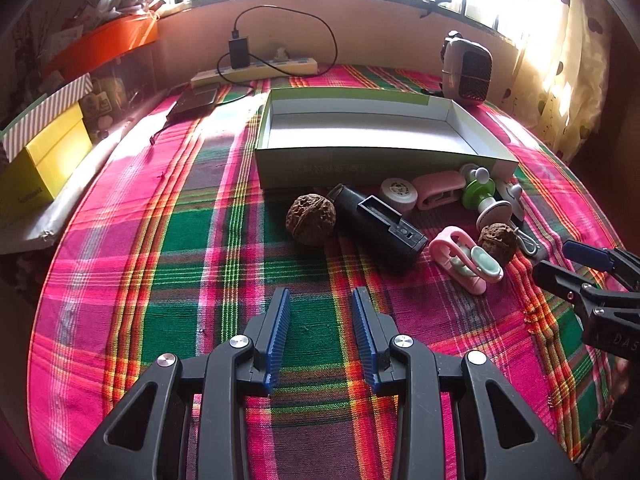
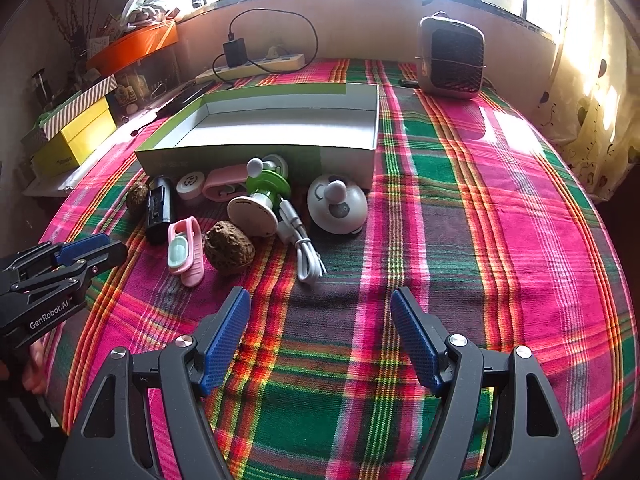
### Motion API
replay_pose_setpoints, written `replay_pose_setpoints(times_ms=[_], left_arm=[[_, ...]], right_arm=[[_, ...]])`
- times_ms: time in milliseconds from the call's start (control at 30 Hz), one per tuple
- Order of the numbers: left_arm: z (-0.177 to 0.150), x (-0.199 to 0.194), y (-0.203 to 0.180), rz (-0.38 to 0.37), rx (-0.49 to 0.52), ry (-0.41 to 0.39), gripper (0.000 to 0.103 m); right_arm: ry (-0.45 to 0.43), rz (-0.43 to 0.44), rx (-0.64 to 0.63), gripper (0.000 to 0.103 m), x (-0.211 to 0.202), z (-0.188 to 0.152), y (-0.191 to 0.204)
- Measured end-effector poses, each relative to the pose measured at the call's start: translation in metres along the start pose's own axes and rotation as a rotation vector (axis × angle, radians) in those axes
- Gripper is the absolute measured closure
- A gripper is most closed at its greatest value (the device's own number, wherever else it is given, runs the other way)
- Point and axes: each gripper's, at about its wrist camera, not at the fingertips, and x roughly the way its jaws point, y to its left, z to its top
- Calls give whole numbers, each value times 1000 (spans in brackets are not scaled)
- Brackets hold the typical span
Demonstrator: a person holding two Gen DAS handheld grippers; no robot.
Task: Organize objects
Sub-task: 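Move the right tool toward the white face ball while the left tool approaches the walnut, then close the right tool on the white face ball while the left tool closes on the walnut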
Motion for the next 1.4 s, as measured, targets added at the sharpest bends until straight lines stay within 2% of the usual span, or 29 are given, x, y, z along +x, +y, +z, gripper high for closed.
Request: replay_pose_setpoints(times_ms=[267,533,900,1400], left_arm=[[7,1,13,-38,-40,4,73],[17,6,20,-69,-62,-3,73],[41,22,22,-57,-35,-4,68],[52,39,26,-35,-23,16,67]], right_arm=[[-26,-68,8,30,0,17,-17],[-23,-78,25,30,11,30,-28],[14,-34,-53,30,30,39,-19],[44,-42,-66,30,51,53,-17]])
